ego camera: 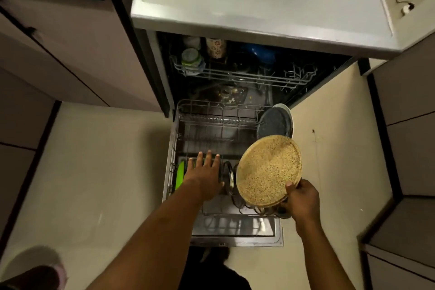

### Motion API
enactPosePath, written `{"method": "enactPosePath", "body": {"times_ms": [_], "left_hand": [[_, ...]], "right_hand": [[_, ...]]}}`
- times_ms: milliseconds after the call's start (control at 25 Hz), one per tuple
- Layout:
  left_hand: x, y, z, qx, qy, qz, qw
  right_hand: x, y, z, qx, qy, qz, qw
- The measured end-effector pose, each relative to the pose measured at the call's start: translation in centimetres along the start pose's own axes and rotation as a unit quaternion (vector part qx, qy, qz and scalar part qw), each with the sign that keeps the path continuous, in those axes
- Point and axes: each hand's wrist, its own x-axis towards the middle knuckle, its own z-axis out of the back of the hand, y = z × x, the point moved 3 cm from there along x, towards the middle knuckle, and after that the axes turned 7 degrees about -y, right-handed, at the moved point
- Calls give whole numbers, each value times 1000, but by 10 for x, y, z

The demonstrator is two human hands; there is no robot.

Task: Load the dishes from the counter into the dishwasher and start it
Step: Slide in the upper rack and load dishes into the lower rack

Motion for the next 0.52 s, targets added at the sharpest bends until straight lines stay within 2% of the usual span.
{"method": "enactPosePath", "body": {"times_ms": [320, 520], "left_hand": [[175, -19, -56, 47, 36, -27, 998], [254, -25, -101, 38, 23, -48, 998]], "right_hand": [[132, 29, -68, -100, -58, 133, 984], [182, 20, -104, -169, -134, 211, 953]]}}
